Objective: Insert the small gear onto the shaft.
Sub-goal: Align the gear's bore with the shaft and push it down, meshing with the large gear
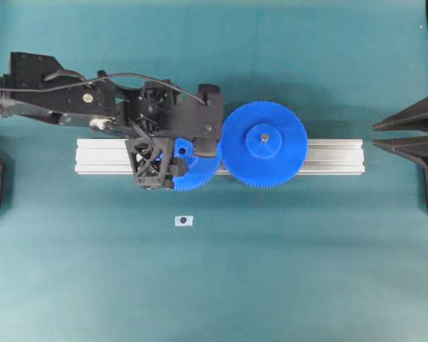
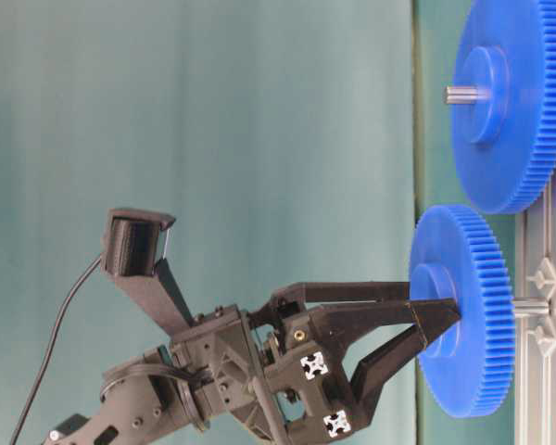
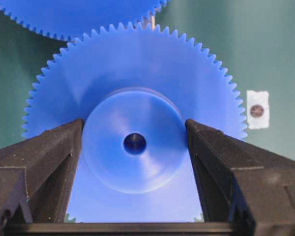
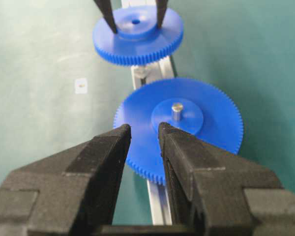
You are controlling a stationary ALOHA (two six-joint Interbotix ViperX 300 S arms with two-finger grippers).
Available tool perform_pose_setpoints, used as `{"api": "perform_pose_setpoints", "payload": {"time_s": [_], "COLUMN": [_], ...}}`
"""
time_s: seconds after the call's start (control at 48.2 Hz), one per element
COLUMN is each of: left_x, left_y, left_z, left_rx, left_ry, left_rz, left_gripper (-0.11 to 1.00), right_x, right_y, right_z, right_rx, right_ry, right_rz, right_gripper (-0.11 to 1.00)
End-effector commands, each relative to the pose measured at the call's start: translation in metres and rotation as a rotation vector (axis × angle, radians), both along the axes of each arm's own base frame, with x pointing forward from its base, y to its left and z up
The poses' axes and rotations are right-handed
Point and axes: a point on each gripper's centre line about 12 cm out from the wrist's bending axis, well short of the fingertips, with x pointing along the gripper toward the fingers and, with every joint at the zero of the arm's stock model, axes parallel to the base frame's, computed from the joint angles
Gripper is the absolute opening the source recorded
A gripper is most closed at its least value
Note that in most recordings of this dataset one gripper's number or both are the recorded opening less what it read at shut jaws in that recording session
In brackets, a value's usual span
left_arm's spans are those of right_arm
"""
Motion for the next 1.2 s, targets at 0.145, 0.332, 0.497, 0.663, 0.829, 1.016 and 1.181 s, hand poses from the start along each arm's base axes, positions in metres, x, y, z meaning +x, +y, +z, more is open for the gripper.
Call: {"api": "perform_pose_setpoints", "payload": {"time_s": [0.145, 0.332, 0.497, 0.663, 0.829, 1.016, 1.181], "left_x": [0.003, 0.01, 0.015, 0.013, 0.007, 0.001, 0.003], "left_y": [0.002, 0.002, 0.003, -0.001, -0.006, -0.006, -0.006], "left_z": [0.012, 0.023, 0.035, 0.034, 0.026, 0.01, -0.007], "left_rx": [0.004, 0.007, 0.01, 0.007, 0.001, -0.001, -0.007], "left_ry": [-0.013, -0.044, -0.064, -0.03, 0.008, 0.026, 0.036], "left_rz": [0.003, 0.002, -0.001, -0.009, -0.014, -0.015, -0.008], "left_gripper": [0.81, 0.82, 0.82, 0.82, 0.82, 0.82, 0.82], "right_x": [0.002, 0.002, 0.002, 0.001, 0.001, 0.001, 0.002], "right_y": [0.0, 0.0, 0.0, 0.0, 0.0, -0.001, -0.001], "right_z": [0.004, 0.003, 0.003, 0.003, 0.002, 0.001, 0.0], "right_rx": [0.009, 0.009, 0.009, 0.011, 0.011, 0.01, 0.009], "right_ry": [-0.015, -0.013, -0.012, -0.012, -0.01, -0.016, -0.024], "right_rz": [-0.005, -0.005, -0.005, -0.006, -0.006, -0.006, -0.007], "right_gripper": [0.41, 0.41, 0.41, 0.41, 0.41, 0.41, 0.41]}}
